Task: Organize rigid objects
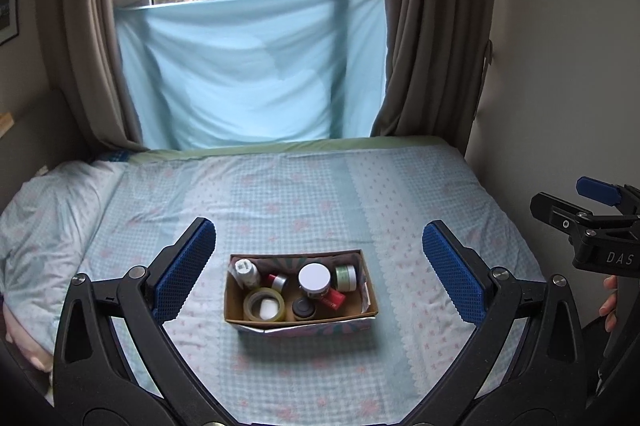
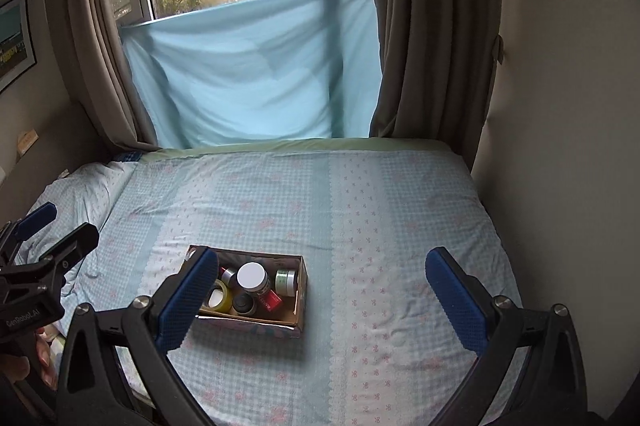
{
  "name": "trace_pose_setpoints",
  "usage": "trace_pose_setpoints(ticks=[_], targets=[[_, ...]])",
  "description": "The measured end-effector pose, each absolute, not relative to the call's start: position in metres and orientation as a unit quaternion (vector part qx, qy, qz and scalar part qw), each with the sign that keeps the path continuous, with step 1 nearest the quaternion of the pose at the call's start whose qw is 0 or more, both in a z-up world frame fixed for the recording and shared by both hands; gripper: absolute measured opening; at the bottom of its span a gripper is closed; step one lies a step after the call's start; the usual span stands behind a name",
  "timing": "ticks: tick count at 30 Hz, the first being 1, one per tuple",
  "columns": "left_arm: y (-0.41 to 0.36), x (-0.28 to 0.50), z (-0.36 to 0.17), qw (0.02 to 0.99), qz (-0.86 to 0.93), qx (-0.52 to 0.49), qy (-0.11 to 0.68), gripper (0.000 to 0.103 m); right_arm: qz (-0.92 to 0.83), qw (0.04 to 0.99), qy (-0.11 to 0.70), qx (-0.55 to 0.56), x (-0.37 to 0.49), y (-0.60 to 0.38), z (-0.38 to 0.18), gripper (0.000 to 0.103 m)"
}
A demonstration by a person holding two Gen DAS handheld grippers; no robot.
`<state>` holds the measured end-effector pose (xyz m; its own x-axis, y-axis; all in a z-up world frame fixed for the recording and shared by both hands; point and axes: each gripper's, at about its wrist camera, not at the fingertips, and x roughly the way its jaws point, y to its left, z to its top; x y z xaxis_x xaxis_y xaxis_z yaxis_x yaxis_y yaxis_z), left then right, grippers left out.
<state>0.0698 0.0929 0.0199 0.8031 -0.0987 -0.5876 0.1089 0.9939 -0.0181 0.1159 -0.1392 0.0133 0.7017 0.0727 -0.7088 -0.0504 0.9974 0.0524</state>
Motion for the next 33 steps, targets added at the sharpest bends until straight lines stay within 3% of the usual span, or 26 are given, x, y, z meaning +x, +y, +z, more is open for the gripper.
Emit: trace_pose_setpoints(ticks=[33], targets=[[0.103,0.049,0.025,0.957,-0.046,-0.004,0.287,0.103,0.016,0.941,0.339,0.004,0.089,-0.134,0.022,0.103]])
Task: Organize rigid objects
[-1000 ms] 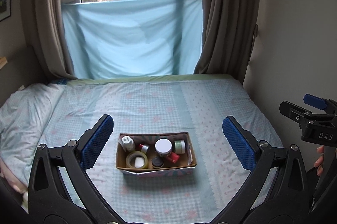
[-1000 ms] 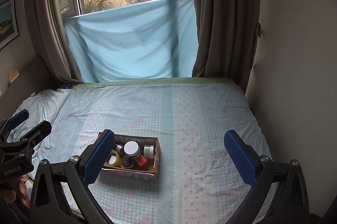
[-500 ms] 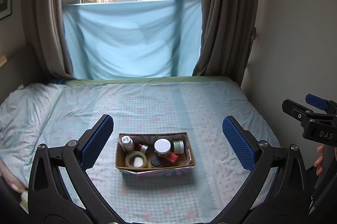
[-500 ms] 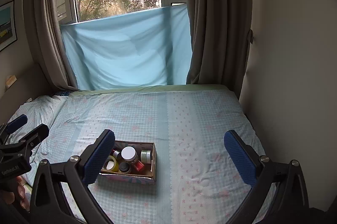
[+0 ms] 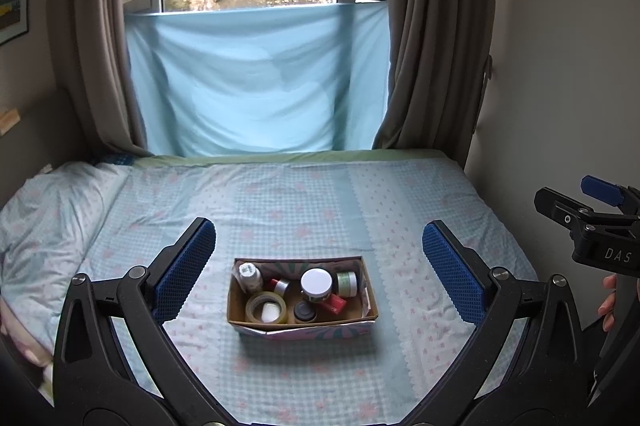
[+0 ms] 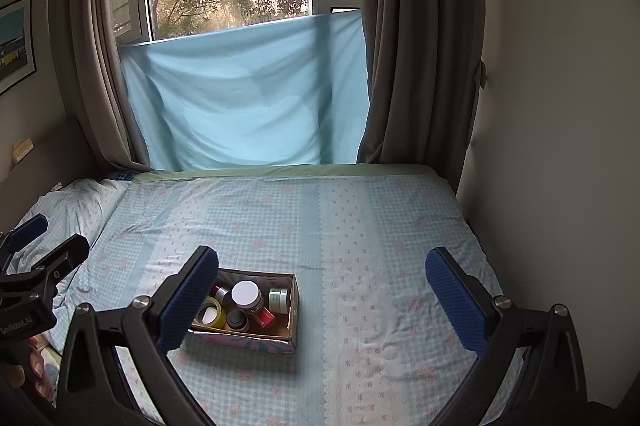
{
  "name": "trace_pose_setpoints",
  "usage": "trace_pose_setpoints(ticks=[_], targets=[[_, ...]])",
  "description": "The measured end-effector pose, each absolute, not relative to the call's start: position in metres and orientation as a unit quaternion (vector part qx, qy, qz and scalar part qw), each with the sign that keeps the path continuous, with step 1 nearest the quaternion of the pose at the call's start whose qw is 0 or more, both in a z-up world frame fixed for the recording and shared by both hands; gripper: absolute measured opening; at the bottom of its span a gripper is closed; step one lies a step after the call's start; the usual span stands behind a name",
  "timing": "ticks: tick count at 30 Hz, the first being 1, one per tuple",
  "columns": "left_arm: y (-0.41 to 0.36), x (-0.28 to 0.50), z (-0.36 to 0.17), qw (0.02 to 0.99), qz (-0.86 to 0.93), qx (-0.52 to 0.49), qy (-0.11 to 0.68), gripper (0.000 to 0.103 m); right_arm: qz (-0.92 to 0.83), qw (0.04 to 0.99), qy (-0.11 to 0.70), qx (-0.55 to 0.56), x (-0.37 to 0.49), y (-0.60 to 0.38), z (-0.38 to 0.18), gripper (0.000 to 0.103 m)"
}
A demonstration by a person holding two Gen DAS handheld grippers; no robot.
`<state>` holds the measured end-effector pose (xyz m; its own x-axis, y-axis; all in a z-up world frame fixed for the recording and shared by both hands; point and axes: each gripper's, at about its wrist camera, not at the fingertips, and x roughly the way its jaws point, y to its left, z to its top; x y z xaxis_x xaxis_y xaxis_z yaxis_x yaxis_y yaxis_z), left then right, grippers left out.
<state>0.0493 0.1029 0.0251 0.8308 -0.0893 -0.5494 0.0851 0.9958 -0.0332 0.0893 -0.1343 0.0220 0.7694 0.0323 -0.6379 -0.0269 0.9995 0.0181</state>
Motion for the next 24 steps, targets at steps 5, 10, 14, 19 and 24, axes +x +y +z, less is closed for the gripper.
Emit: trace_pose_setpoints(ticks=[5,10,14,19,24], targets=[[0.103,0.052,0.027,0.958,-0.044,-0.003,0.284,0.103,0.018,0.942,0.336,0.001,0.091,-0.134,0.024,0.103],[0.102,0.052,0.028,0.959,-0.041,-0.004,0.28,0.103,0.016,0.943,0.332,0.001,0.094,-0.135,0.025,0.103],[0.101,0.054,0.028,0.959,-0.04,-0.001,0.279,0.103,0.016,0.943,0.332,0.0,0.095,-0.135,0.026,0.103],[0.099,0.056,0.028,0.96,-0.041,-0.001,0.279,0.103,0.016,0.943,0.333,0.0,0.098,-0.136,0.026,0.103],[0.098,0.058,0.028,0.959,-0.042,-0.001,0.279,0.103,0.015,0.943,0.331,0.0,0.1,-0.137,0.027,0.103]])
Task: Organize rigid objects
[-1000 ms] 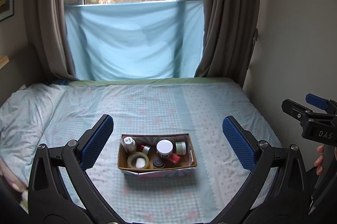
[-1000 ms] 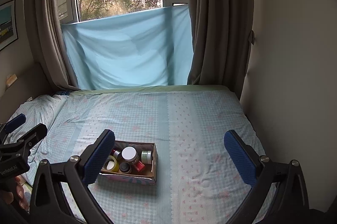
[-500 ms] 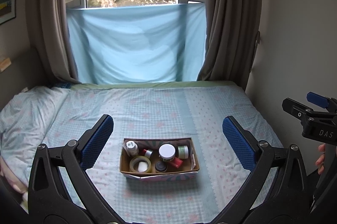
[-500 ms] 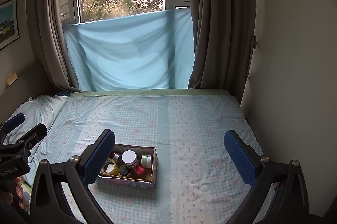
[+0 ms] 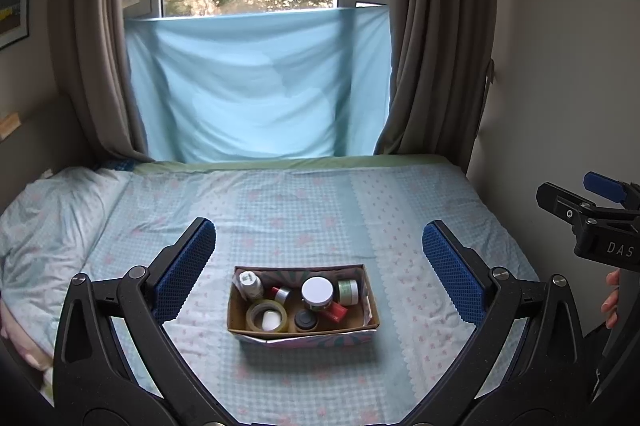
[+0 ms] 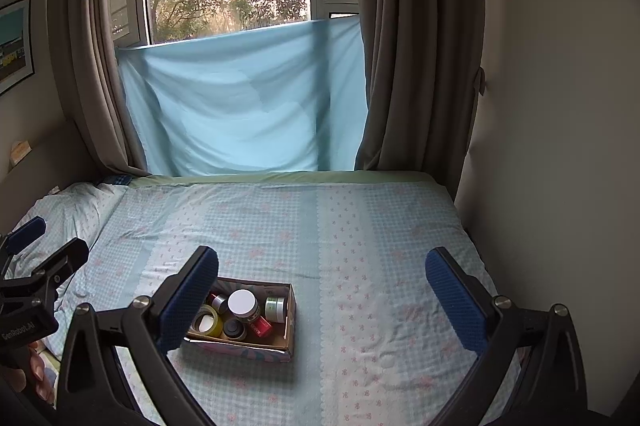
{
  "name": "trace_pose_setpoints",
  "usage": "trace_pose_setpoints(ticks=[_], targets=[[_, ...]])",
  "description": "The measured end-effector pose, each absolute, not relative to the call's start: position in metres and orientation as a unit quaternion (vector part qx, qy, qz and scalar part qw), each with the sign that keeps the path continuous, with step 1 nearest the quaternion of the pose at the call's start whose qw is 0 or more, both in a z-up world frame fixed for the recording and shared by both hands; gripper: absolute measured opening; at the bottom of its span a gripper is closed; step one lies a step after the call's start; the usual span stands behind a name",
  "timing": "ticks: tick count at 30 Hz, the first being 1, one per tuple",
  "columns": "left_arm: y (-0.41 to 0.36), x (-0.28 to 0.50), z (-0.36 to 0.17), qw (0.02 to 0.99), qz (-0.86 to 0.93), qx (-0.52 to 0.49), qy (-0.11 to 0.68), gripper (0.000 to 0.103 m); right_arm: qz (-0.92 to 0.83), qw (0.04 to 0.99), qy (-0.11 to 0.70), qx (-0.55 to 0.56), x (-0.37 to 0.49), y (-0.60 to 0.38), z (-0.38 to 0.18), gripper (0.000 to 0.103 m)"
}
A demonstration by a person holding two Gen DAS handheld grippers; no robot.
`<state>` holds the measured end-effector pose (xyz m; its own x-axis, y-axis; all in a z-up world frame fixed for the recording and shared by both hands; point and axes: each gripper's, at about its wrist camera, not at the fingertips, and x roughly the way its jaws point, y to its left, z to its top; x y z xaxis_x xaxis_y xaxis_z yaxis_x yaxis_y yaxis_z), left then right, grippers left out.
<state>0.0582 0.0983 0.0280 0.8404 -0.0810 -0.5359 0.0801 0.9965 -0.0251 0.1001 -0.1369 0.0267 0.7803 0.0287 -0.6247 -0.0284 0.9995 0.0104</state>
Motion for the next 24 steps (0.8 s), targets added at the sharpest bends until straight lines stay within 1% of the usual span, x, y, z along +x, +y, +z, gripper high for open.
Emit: trace_pose_setpoints(ticks=[24], targets=[[0.103,0.072,0.021,0.959,-0.019,0.001,0.283,0.103,0.009,0.944,0.33,-0.002,0.109,-0.134,0.028,0.103]])
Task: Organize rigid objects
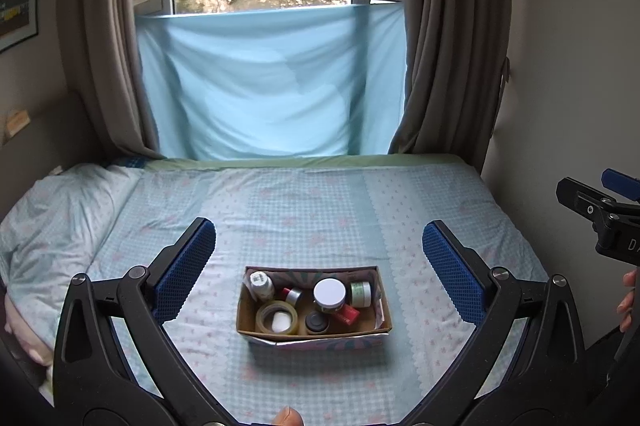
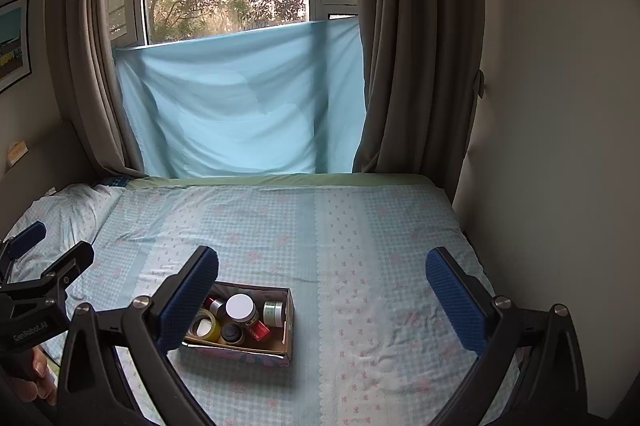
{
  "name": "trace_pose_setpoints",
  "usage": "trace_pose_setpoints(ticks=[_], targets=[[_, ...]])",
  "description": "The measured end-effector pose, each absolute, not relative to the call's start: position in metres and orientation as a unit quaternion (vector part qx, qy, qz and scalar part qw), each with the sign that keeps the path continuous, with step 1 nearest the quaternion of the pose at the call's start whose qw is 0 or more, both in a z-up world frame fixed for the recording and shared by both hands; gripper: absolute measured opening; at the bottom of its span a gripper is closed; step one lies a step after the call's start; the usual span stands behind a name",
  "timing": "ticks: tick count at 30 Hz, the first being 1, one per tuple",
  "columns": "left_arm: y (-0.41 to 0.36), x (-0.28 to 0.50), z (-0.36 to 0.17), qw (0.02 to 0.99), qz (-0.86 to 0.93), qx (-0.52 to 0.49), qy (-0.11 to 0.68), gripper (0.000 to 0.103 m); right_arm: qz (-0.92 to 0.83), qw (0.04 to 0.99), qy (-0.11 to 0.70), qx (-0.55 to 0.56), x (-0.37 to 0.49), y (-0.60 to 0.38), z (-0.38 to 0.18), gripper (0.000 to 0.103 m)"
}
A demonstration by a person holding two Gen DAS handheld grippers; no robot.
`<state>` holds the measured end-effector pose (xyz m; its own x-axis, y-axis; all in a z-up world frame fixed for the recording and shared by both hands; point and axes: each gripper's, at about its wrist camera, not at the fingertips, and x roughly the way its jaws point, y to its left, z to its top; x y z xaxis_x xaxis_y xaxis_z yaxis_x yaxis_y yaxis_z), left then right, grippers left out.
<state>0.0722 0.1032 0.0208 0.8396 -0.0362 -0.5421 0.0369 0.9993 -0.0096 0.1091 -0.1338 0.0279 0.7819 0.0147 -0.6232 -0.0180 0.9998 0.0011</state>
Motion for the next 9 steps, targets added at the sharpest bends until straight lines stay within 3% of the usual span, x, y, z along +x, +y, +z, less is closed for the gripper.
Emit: trace_pose_setpoints(ticks=[9], targets=[[0.1047,0.0718,0.0154,0.961,-0.031,-0.009,0.276,0.103,0.01,0.94,0.342,-0.005,0.1118,-0.1279,0.0216,0.103]])
